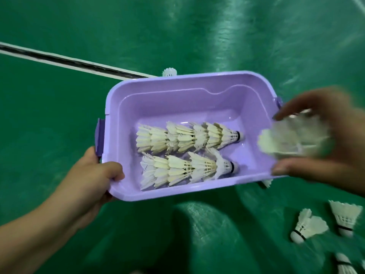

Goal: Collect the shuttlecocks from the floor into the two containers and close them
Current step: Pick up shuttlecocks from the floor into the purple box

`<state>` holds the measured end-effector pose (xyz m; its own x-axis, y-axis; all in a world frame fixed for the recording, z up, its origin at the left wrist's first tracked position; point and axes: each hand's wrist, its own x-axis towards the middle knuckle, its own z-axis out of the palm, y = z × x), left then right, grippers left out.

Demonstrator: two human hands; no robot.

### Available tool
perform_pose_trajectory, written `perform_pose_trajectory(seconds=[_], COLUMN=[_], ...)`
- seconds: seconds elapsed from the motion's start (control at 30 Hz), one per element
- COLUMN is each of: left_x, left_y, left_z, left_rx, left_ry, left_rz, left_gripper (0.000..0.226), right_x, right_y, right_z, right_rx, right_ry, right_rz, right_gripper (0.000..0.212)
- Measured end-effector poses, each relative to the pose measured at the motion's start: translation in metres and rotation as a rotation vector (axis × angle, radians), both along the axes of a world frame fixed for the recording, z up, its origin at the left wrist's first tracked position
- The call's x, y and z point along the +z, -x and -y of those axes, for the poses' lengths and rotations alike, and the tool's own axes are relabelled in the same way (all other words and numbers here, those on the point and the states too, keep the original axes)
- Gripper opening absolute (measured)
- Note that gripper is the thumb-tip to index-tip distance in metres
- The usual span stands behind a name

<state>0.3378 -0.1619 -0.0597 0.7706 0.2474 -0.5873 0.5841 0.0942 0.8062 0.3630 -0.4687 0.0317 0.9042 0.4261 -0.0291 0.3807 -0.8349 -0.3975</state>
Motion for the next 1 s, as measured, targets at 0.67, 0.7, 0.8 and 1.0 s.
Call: perform_pose_trajectory(seconds=[0.67,0.7,0.8,1.0], left_x=[-0.009,-0.01,-0.01,-0.007], left_y=[0.005,0.004,0.001,-0.01], left_z=[-0.058,-0.062,-0.069,-0.09], left_rx=[0.092,0.097,0.129,0.234], left_ry=[-0.1,-0.102,-0.109,-0.226], left_rz=[0.061,0.067,0.108,0.137], left_gripper=[0.044,0.045,0.045,0.035], right_x=[-0.085,-0.084,-0.089,-0.085], right_y=[-0.064,-0.066,-0.069,-0.08], right_z=[-0.097,-0.107,-0.139,-0.135], right_rx=[0.549,0.549,0.523,0.213], right_ry=[0.791,0.813,0.87,0.232], right_rz=[-0.168,-0.135,-0.076,0.297], right_gripper=[0.029,0.028,0.03,0.039])
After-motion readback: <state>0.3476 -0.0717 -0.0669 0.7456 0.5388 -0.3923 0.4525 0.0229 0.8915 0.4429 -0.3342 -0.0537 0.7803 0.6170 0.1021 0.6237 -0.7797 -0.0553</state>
